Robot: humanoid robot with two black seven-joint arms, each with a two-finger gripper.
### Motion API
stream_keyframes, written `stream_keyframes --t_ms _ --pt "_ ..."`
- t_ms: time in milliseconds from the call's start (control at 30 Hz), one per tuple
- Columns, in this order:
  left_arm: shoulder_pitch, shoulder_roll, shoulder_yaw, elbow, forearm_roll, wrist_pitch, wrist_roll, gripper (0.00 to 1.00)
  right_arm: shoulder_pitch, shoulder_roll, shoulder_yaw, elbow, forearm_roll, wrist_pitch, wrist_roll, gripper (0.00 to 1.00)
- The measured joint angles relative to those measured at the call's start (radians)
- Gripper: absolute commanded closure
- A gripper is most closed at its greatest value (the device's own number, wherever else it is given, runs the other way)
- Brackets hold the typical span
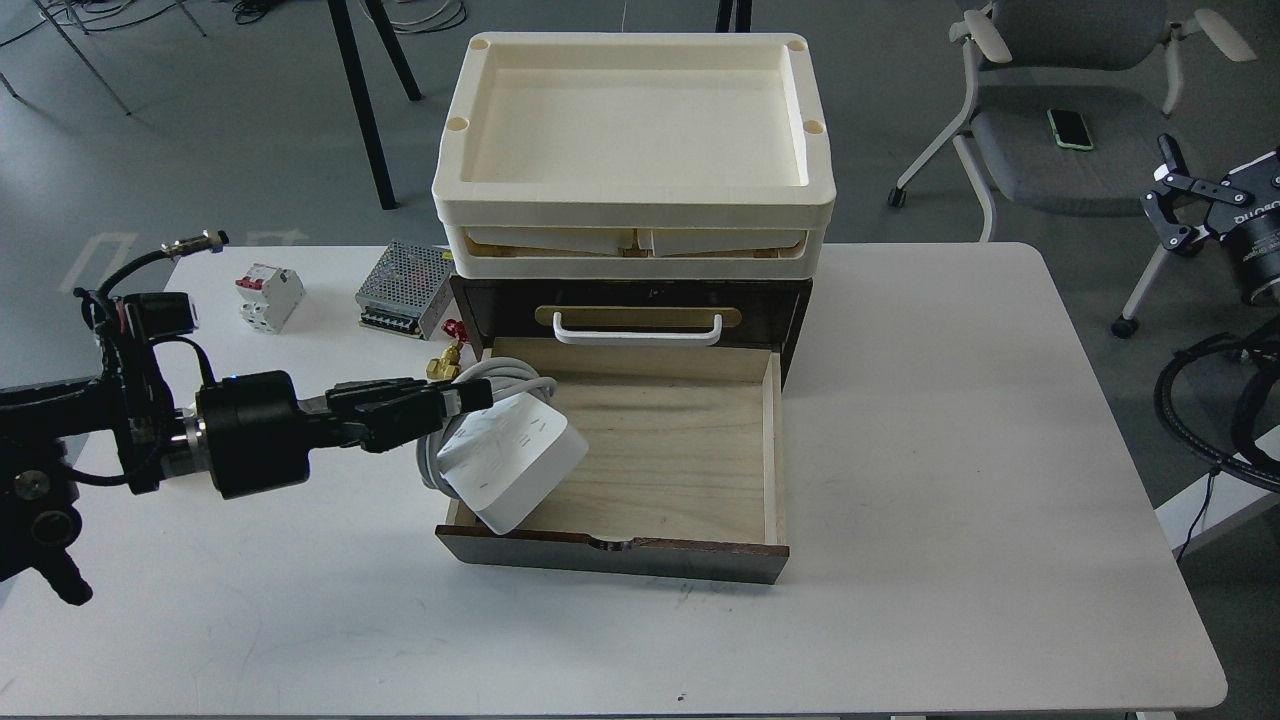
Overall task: Put charging cable into cabinet
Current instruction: 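Lift the power strip with the left gripper toward the open drawer, then lower the power strip into the wooden drawer and release it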
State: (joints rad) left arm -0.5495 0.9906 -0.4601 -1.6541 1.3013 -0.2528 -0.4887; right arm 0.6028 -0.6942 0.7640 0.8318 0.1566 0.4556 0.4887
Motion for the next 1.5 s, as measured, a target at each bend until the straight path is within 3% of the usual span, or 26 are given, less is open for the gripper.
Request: stream_keyframes --t_ms 500,767,833,867,967,1067,1200,1367,1500 --pt "-0.019 -0.319 0.107 0.455 -0.002 0.0 0.0 1.0 -0.01 0.004 0.002 -0.012 0.0 0.001 0.0 0.0" --pt "-0.021 -0.39 0.112 0.527 -0.008 0.006 0.0 1.0 -0.018 0.004 0.002 -0.013 0.0 0.001 0.0 0.0" --pt "-0.021 -0.4 0.112 0.527 -0.014 0.006 0.0 0.96 -0.02 0.004 0.004 -0.013 0.0 0.001 0.0 0.0" --pt "-0.021 -0.404 0.111 0.527 -0.015 0.006 0.0 0.93 -0.021 0.004 0.006 -0.013 0.0 0.001 0.0 0.0" --pt "-0.021 -0.422 0.11 0.527 -0.016 0.006 0.0 0.63 -0.028 0.004 0.013 -0.013 0.0 0.001 0.0 0.0" --pt "-0.021 -0.442 0.109 0.527 -0.017 0.004 0.0 0.17 -0.033 0.004 0.015 -0.013 0.0 0.001 0.0 0.0" --pt "-0.021 -0.448 0.107 0.511 -0.017 -0.005 0.0 0.08 -0.039 0.003 0.016 -0.011 0.0 0.001 0.0 0.0" --pt "-0.021 -0.425 0.103 0.502 -0.017 -0.008 0.0 0.07 -0.041 0.007 0.025 -0.009 0.0 0.001 0.0 0.0" --pt "-0.023 -0.322 0.059 0.457 -0.027 -0.008 0.0 0.07 -0.041 0.011 0.038 -0.007 0.0 0.002 0.0 0.0"
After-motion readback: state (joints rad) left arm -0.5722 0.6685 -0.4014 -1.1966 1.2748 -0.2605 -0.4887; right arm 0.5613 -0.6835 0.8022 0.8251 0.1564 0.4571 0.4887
